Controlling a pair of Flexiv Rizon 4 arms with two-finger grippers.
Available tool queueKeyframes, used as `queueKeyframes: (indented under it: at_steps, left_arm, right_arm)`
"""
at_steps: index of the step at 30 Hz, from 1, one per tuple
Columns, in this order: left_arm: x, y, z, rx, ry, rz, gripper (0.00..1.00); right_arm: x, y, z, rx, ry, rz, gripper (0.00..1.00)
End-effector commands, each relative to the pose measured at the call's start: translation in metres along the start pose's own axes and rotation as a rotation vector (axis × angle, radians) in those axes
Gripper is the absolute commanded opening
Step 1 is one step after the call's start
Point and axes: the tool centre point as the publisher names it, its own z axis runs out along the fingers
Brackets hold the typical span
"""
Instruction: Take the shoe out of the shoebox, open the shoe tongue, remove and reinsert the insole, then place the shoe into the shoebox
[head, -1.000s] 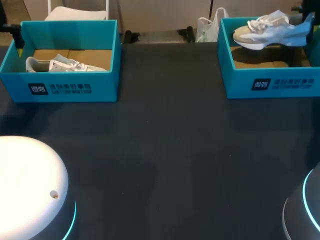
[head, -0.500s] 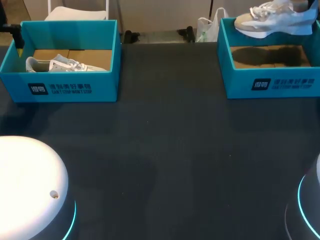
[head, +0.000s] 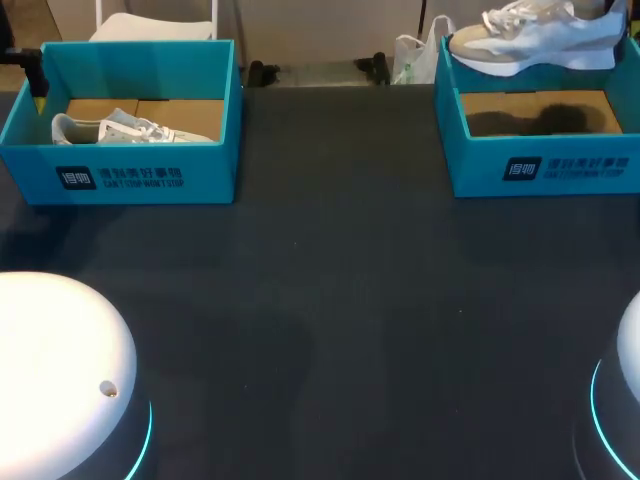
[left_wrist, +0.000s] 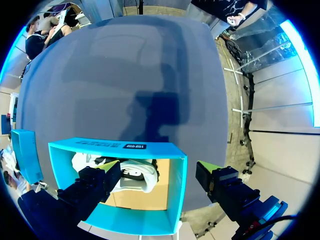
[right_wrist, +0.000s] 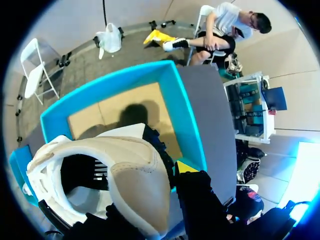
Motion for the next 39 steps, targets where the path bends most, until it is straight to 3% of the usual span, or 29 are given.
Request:
queueKeyframes:
  at_steps: [1, 5, 11, 28, 39]
  left_arm:
    - [0.000, -0.001, 0.000, -0.003, 0.003, 0.000, 1.00]
    - [0.000, -0.001, 0.000, -0.003, 0.003, 0.000, 1.00]
    - [0.000, -0.001, 0.000, -0.003, 0.003, 0.000, 1.00]
    - [0.000, -0.001, 0.000, -0.003, 0.003, 0.000, 1.00]
    - [0.000, -0.001, 0.000, -0.003, 0.003, 0.000, 1.00]
  right_arm:
    - [0.003, -0.056, -0.020, -0.184, -0.008, 0.002, 0.00]
    - [0.013, -0.088, -0.031, -0.222, -0.031, 0.014, 0.00]
    - [0.030, -0.120, -0.040, -0.225, -0.038, 0.027, 0.00]
    - [0.029, -0.114, -0.046, -0.225, -0.036, 0.037, 0.00]
    - [0.033, -0.178, -0.022, -0.227, -0.067, -0.016, 0.00]
